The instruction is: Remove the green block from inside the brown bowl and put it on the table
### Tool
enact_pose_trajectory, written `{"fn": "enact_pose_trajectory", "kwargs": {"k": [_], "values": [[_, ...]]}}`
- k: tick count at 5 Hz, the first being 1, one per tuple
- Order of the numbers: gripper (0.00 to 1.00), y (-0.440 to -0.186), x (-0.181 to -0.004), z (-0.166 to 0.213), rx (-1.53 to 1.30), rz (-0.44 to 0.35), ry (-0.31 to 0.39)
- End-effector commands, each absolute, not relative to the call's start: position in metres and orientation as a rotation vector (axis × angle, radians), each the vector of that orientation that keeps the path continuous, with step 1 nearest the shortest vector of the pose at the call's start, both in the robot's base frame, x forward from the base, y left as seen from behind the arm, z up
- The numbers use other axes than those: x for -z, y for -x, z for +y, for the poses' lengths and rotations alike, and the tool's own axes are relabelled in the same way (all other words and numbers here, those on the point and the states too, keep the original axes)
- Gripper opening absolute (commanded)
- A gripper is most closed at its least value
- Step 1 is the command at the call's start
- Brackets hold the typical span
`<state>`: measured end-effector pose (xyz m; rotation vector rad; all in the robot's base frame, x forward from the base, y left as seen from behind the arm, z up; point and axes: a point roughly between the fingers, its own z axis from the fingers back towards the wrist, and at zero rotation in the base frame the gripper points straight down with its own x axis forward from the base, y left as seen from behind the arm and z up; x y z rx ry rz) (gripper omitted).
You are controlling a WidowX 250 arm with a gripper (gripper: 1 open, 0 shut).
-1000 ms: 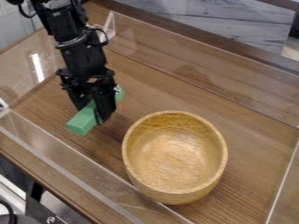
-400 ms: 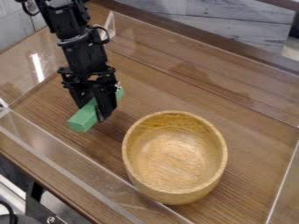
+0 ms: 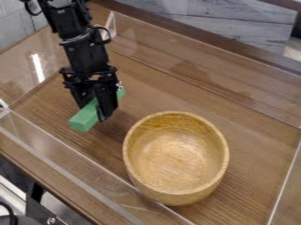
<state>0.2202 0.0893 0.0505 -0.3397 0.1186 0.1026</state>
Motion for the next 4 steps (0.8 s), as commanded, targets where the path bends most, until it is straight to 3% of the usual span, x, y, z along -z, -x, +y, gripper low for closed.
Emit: {"fn": "enact_pose_trajectory", "kwargs": {"k": [1,4], "values": [[0.0,-0.2299,-0.0601,0.0984,-0.106,0.081,0.317],[0.0,-0.2339,-0.058,0.1022,-0.116,0.103,0.326]]}}
